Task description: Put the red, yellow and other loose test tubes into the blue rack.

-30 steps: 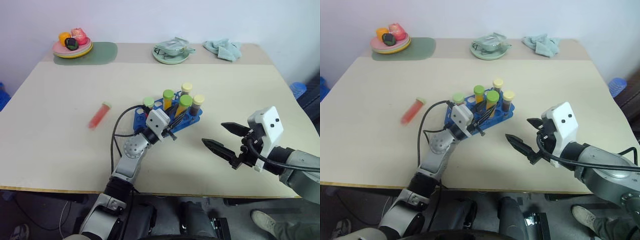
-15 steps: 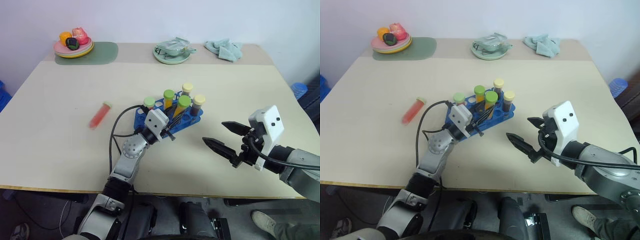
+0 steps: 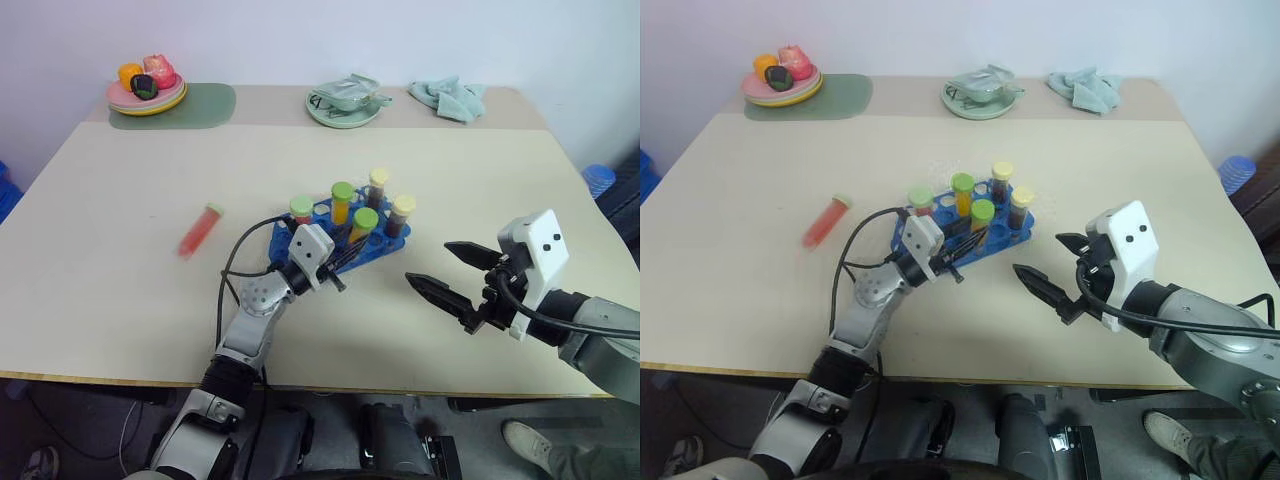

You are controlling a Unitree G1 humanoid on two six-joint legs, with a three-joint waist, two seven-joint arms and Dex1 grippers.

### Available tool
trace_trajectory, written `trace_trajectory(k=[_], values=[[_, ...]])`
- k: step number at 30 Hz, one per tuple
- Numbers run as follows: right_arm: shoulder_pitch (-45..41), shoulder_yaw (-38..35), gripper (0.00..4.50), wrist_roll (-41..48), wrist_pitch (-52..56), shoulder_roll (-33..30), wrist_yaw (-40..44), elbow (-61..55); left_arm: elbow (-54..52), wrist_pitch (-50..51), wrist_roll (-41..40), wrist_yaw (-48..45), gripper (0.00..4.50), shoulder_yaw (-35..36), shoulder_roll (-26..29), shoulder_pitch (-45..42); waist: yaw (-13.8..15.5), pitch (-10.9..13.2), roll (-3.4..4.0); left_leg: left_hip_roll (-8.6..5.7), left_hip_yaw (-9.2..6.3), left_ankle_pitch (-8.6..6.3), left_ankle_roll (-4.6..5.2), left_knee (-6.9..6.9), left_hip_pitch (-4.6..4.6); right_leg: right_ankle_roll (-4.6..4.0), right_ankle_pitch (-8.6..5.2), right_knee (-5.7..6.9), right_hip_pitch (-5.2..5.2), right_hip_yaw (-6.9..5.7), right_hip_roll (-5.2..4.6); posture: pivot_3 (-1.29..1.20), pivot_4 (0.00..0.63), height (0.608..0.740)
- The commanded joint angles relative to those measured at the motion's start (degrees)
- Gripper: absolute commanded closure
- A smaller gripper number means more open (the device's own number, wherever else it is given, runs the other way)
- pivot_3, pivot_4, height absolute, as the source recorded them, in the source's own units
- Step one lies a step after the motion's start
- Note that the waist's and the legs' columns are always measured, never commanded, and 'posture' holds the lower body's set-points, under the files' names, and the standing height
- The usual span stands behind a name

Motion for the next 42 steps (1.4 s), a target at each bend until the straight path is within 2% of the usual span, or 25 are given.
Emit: trace_trajectory(k=[1,3,6,13,19,22,25,31,35,39,42], values=[[-0.62,-0.49,0.00,0.19,-1.46,-0.17,0.03,-0.96,-1.32,0.68,-0.21,0.54,1.39,0.37,-0.09,0.66,0.01,0.00,0.00,0.00,0.00,0.00,0.00,0.00,0.00,0.00,0.00,0.00,0.00,0.00,0.00,0.00,0.150,0.740],[-0.49,-0.52,0.00,-0.09,-1.51,-0.08,0.26,-0.85,-2.63,0.30,-0.15,0.63,0.36,0.77,0.63,0.89,-0.08,0.00,0.00,0.00,0.00,0.00,-0.01,0.01,0.00,0.00,0.00,0.01,0.00,0.00,0.00,0.00,0.150,0.740],[-0.35,-0.51,0.00,-0.69,-1.66,0.05,0.86,-0.49,-5.69,0.40,-1.85,-1.71,0.36,1.27,2.96,1.94,-0.13,0.01,0.00,0.01,0.00,0.00,-0.01,0.00,0.01,0.00,0.00,0.02,0.00,0.01,0.01,0.00,0.150,0.740],[-1.80,1.66,0.00,-3.74,-2.25,0.62,3.71,1.39,-16.21,5.56,-8.34,-9.98,0.36,4.54,13.81,7.25,-0.12,0.03,0.05,0.02,0.01,0.00,-0.01,-0.01,0.00,0.00,0.00,0.02,-0.02,0.01,0.02,0.00,0.150,0.740],[-9.22,8.55,0.00,-7.94,-2.31,2.91,7.27,5.69,-19.99,13.91,-19.11,-16.76,0.36,13.19,24.17,9.83,-0.38,0.10,0.16,0.06,0.02,0.00,-0.02,-0.05,0.01,-0.02,-0.01,0.01,-0.06,0.01,0.05,0.00,0.150,0.740],[-11.27,9.93,0.00,-10.12,-2.11,3.59,9.70,7.68,-20.90,16.26,-21.33,-18.25,0.36,15.77,26.88,10.32,-0.13,0.13,0.20,0.06,0.02,-0.01,-0.01,-0.05,-0.01,-0.02,-0.01,0.01,-0.06,-0.01,0.05,0.00,0.150,0.740],[-12.70,10.95,0.00,-12.53,-2.19,3.99,12.62,9.58,-21.19,19.76,-23.56,-18.40,0.36,21.43,31.67,11.71,-0.24,0.14,0.19,0.06,0.03,-0.03,0.03,-0.09,-0.02,-0.02,-0.01,-0.08,-0.05,-0.01,0.04,0.00,0.150,0.740],[-14.57,13.55,0.00,-17.79,-2.89,5.96,18.22,12.82,-18.06,31.11,-26.97,-26.13,0.36,30.06,46.59,20.00,-1.50,0.17,0.23,0.08,0.07,0.04,-0.09,-0.61,0.04,-0.04,-0.01,-0.22,-0.21,0.02,0.04,0.00,0.150,0.740],[-15.55,14.61,0.00,-21.07,-3.28,7.34,21.55,14.74,-13.96,35.04,-26.17,-29.41,0.36,32.45,52.70,22.25,-1.54,0.20,0.27,0.09,0.07,0.05,-0.11,-0.64,0.05,-0.05,0.00,-0.20,-0.21,0.02,0.04,0.00,0.150,0.740],[-15.46,14.93,0.00,-23.68,-3.79,8.17,24.52,16.00,-12.00,41.51,-26.27,-22.01,0.36,34.87,55.36,12.64,-1.09,0.30,0.08,0.09,0.02,0.05,-0.11,-0.62,0.04,-0.05,0.00,-0.19,-0.18,-0.04,0.03,0.00,0.150,0.740],[-15.02,14.59,0.00,-25.10,-3.93,8.69,26.19,16.34,-11.94,49.94,-24.95,-18.21,0.36,31.31,57.85,4.88,-1.48,0.34,0.02,0.09,-0.01,0.07,-0.15,-0.62,0.02,-0.06,0.01,-0.18,-0.19,-0.05,0.03,0.00,0.150,0.740]])
